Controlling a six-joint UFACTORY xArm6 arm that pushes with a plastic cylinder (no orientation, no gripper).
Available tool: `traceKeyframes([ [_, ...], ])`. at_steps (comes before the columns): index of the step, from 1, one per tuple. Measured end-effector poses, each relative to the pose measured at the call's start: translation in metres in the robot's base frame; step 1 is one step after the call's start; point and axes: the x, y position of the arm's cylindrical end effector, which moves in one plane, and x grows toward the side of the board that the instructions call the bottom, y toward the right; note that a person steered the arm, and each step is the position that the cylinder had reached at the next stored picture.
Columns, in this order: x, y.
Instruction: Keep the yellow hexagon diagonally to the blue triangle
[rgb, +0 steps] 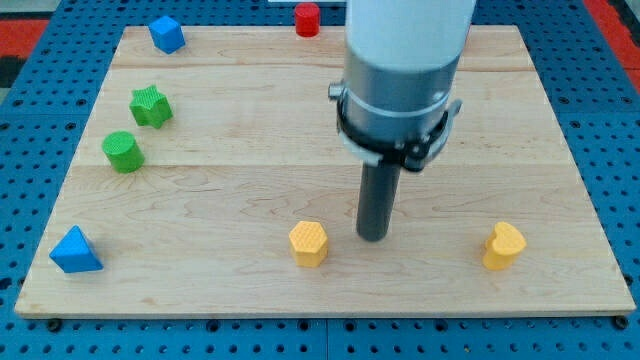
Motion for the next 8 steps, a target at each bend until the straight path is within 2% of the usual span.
traceKeyframes([
  [1,0.015,-0.009],
  [2,0.014,-0.063],
  [3,0.004,-0.109],
  [4,-0.005,-0.125],
  [8,-0.013,-0.089],
])
